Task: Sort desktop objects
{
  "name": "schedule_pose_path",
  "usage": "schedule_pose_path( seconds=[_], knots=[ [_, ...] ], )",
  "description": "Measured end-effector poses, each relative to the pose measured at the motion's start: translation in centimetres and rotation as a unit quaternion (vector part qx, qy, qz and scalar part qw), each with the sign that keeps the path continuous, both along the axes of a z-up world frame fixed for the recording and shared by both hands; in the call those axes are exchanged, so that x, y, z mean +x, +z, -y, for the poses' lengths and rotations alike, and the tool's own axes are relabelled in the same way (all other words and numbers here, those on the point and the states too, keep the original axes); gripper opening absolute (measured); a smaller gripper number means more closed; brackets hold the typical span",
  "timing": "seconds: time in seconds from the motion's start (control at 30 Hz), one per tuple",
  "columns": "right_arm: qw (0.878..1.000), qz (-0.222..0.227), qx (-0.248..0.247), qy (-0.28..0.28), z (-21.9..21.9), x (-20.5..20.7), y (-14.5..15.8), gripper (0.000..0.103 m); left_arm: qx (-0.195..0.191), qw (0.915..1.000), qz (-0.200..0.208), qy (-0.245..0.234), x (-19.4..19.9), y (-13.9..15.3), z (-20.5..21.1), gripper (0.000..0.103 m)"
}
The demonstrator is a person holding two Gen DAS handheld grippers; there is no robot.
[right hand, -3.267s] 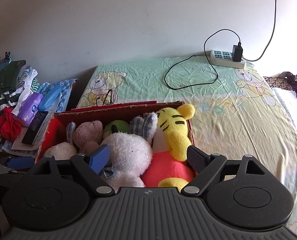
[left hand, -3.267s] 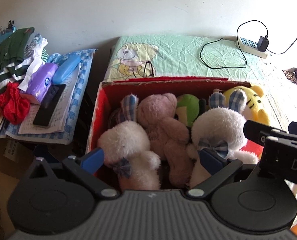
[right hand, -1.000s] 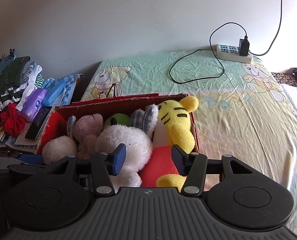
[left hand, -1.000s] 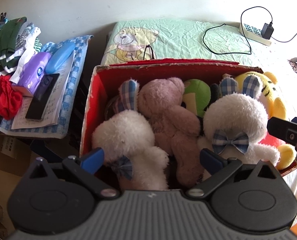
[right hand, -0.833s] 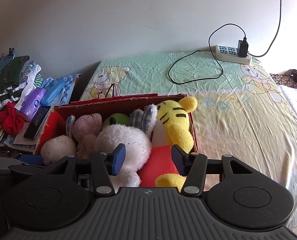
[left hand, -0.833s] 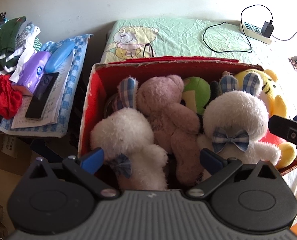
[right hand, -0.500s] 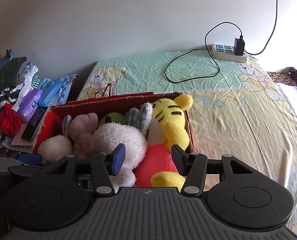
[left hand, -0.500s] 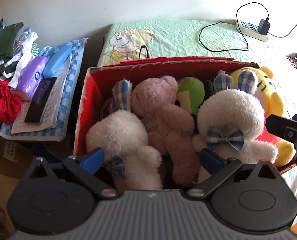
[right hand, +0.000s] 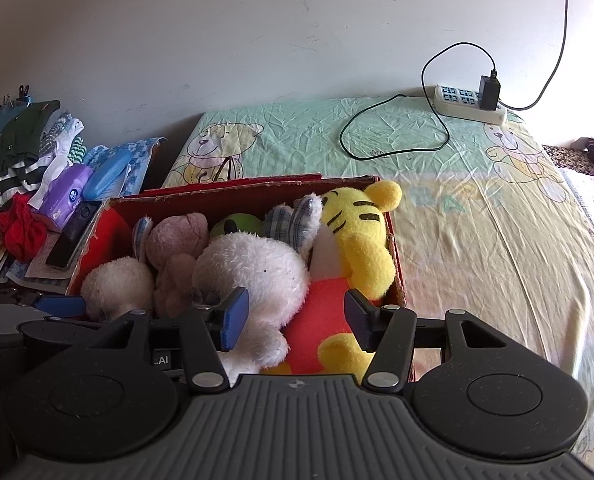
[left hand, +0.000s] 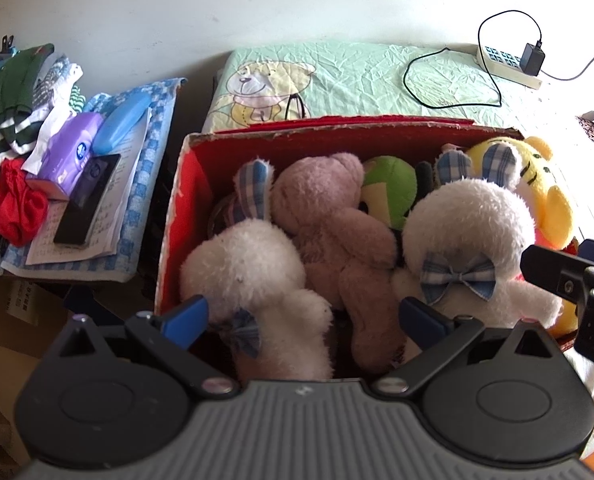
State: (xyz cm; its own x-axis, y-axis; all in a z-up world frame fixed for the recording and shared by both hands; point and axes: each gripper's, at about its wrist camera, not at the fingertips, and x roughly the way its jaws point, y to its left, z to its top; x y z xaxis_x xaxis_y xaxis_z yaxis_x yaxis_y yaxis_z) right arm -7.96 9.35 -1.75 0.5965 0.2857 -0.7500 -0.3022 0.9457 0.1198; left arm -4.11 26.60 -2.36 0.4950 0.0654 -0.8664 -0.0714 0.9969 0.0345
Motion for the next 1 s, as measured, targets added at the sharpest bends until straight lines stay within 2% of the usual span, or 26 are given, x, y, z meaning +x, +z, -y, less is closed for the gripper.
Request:
schedule_pose_path(
  seconds=[1.0],
  knots=[
    [1.0,-0.012,-0.001,-0.001,0.42,0.01,-0.53,0.057,0.013,0.9997,-0.011,-0.019,-0.47,-0.45,0.33,0.102]
  ],
)
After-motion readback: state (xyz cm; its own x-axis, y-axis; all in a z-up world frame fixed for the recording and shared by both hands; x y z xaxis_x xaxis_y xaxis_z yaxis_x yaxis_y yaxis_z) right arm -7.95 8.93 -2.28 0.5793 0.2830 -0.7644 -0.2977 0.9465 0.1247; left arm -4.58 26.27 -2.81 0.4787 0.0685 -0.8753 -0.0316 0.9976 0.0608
